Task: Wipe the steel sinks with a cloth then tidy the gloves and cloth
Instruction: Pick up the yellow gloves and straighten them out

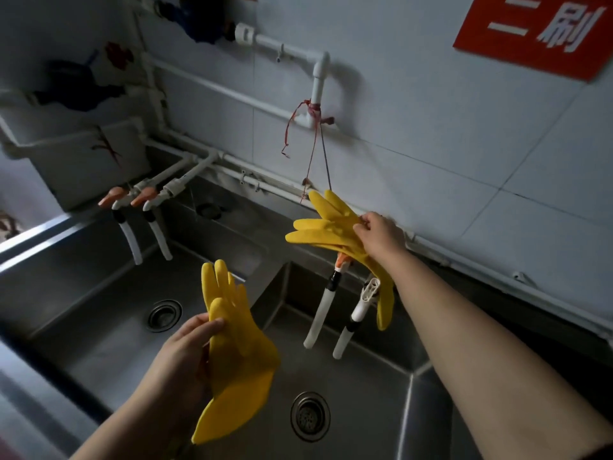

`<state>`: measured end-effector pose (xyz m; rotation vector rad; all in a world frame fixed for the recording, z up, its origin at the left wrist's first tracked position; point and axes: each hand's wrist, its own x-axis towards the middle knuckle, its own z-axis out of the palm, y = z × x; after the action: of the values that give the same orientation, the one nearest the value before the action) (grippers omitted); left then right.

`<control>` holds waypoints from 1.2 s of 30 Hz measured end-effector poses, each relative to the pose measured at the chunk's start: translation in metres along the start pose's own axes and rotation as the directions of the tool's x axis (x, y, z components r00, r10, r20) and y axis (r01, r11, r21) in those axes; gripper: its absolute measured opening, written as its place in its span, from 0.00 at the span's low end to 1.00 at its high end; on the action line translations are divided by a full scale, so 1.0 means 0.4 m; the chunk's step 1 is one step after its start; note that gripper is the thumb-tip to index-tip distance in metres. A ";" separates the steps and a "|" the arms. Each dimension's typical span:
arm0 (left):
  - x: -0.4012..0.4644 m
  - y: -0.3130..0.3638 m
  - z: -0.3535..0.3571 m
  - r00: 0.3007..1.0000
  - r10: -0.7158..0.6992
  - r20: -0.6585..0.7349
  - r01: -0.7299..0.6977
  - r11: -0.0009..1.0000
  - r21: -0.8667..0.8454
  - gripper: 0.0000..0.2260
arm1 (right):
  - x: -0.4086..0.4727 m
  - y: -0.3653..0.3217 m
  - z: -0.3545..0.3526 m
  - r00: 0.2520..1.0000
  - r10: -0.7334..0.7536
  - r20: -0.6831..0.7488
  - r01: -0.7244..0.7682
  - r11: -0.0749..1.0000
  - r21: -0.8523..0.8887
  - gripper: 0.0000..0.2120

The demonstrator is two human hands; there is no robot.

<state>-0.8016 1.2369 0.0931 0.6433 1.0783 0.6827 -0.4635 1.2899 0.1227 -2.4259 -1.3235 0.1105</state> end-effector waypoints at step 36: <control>-0.279 -0.092 -0.135 0.910 -0.058 0.411 0.013 0.994 0.111 0.13 | -0.873 -0.269 0.007 0.969 0.174 -0.176 -0.073 0.880 0.469 0.04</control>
<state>-0.8806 1.1357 0.1099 0.8165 0.7308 0.4309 -0.7435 1.0552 0.1210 -2.0459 -0.9184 0.1719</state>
